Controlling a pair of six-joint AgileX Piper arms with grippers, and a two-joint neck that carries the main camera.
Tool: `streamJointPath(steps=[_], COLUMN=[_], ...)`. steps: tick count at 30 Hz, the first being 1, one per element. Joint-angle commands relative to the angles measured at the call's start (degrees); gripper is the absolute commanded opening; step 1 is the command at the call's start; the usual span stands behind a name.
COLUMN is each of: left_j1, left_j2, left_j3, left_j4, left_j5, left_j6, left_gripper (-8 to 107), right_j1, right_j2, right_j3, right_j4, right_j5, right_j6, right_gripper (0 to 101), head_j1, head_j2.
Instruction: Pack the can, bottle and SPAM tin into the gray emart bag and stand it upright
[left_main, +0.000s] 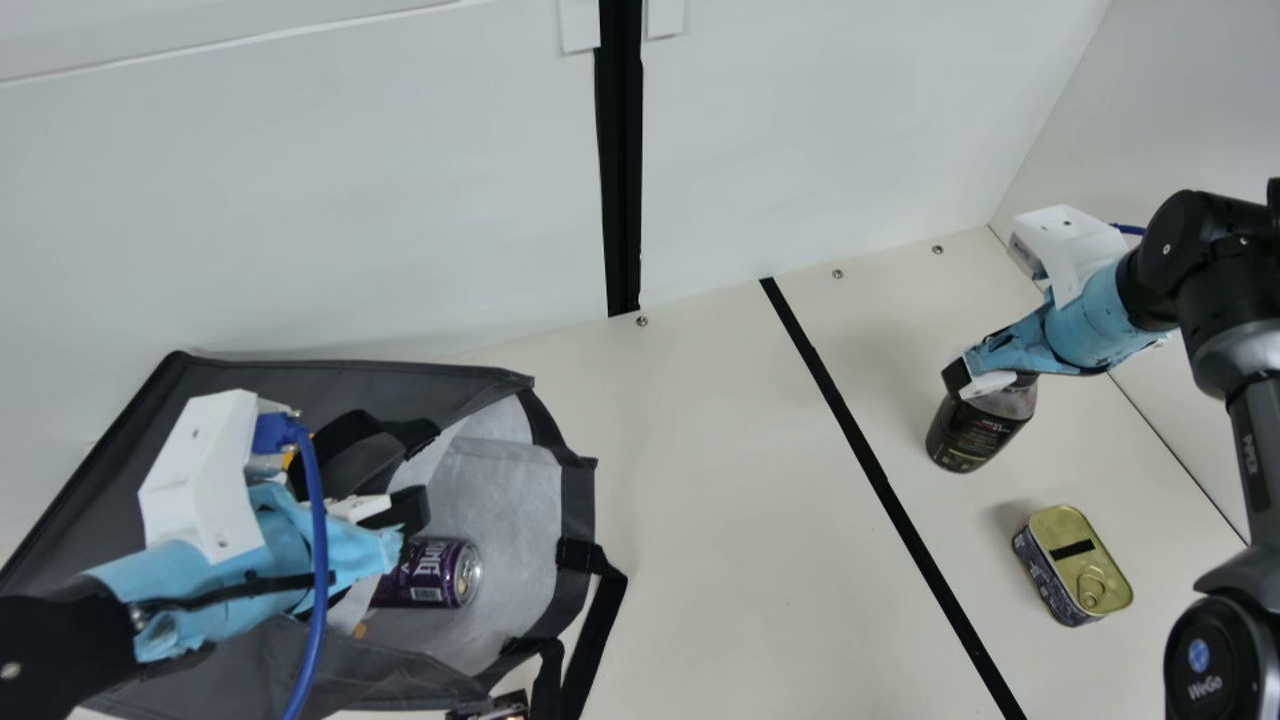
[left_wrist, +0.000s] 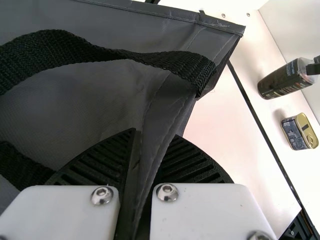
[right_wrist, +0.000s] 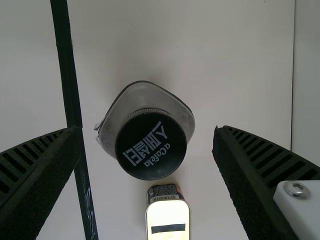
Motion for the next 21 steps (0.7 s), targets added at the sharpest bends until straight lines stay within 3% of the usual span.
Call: streamJointPath(steps=[1, 13, 21], left_j1=[0.0, 0.0, 0.0], left_j2=[0.0, 0.0, 0.0], left_j3=[0.0, 0.0, 0.0], left_j4=[0.0, 0.0, 0.0], left_j5=[0.0, 0.0, 0.0], left_j6=[0.0, 0.0, 0.0], left_gripper=[-8, -8, -8], right_j1=[0.0, 0.1, -0.1], right_j2=[0.2, 1.0, -0.1], right_j3=[-0.1, -0.5, -0.5], right_j4=[0.0, 0.5, 2.0], right_j5=[0.3, 0.8, 1.1], right_j6=[-0.1, -0.3, -2.3], right_gripper=[82, 1, 0], head_j1=[-1.3, -1.3, -1.3], head_j2=[-0.1, -0.1, -0.1])
